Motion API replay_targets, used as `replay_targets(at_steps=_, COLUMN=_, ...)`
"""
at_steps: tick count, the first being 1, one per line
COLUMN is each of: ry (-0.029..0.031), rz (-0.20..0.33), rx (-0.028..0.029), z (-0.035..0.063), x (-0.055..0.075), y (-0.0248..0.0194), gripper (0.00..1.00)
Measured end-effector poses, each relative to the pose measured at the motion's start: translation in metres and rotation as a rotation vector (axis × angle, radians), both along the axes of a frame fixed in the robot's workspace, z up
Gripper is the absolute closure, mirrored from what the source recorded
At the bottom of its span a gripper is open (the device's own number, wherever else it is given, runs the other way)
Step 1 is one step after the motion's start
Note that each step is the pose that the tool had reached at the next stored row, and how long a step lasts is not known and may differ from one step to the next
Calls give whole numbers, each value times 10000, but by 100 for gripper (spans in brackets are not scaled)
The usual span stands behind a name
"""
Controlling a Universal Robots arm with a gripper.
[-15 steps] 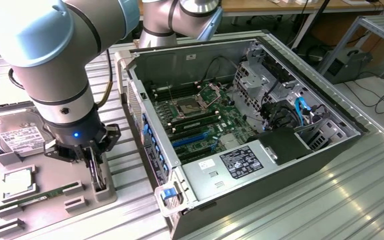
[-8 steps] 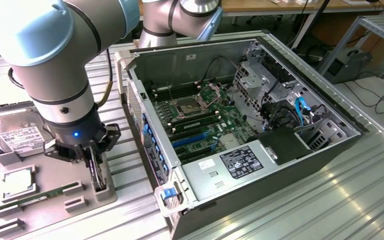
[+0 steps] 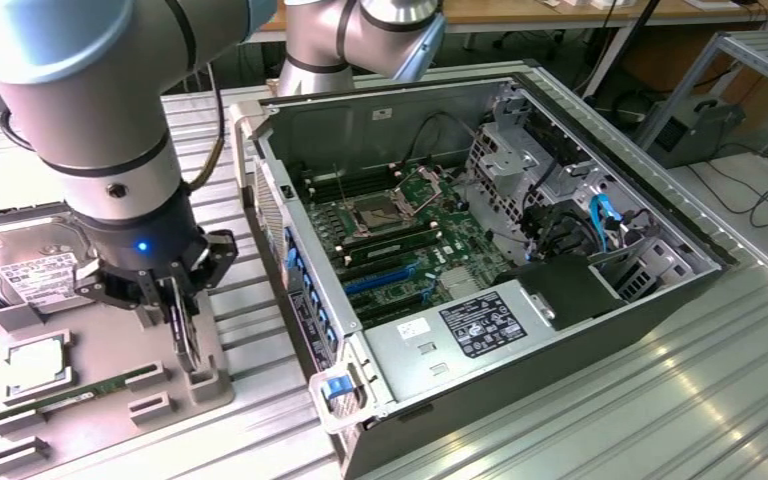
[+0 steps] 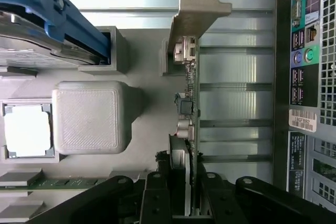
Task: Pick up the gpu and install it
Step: 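Pick up the gpu and move the gpu toward the slot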
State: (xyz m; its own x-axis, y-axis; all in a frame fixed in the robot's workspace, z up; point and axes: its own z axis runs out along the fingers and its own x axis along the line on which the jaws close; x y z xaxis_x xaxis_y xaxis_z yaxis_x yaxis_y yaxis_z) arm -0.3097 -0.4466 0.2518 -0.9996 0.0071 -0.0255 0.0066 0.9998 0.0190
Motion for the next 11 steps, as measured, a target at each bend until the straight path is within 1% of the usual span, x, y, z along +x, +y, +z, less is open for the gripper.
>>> replay_targets(at_steps=1, ry=-1, rz=0, rx=1, z=58, x=0, y=0, gripper=73)
replay_targets(at_steps=3, ry=-1, rz=0, rx=0, z=140, x=0, y=1, gripper=73)
replay_targets(at_steps=7, ry=-2, rz=0, rx=1, z=270, x=0, y=1, gripper=73)
replay_targets(at_steps=11, ry=-2, rz=0, rx=2, z=428, x=0, y=1, gripper=73)
